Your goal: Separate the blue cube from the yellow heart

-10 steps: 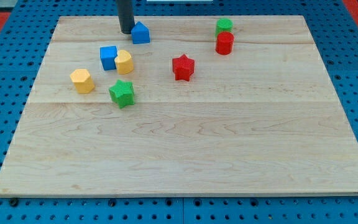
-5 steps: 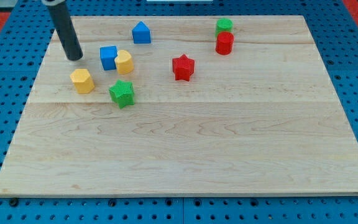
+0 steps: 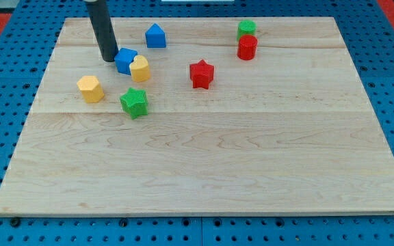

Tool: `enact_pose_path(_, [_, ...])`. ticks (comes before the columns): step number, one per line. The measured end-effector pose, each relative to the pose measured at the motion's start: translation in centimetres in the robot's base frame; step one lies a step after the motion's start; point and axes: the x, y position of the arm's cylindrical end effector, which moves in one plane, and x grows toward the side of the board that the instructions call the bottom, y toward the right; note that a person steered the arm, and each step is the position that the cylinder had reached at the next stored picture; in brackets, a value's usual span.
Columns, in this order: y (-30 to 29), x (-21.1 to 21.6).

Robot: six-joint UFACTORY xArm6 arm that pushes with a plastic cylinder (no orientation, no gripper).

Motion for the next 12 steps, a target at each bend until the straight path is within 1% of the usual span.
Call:
enact_pose_path(1, [-1.3, 0.5])
enact_pose_path(2, [-2.5, 3.6])
enact_pose_path(3, [-2.5, 3.6])
enact_pose_path(5, [3.4, 3.5])
enact_pose_path(7, [3.1, 3.4])
enact_pose_path(9, [2.5, 2.3])
enact_pose_path(11, [0.2, 2.3])
enact_pose_path(12, [0.2, 2.0])
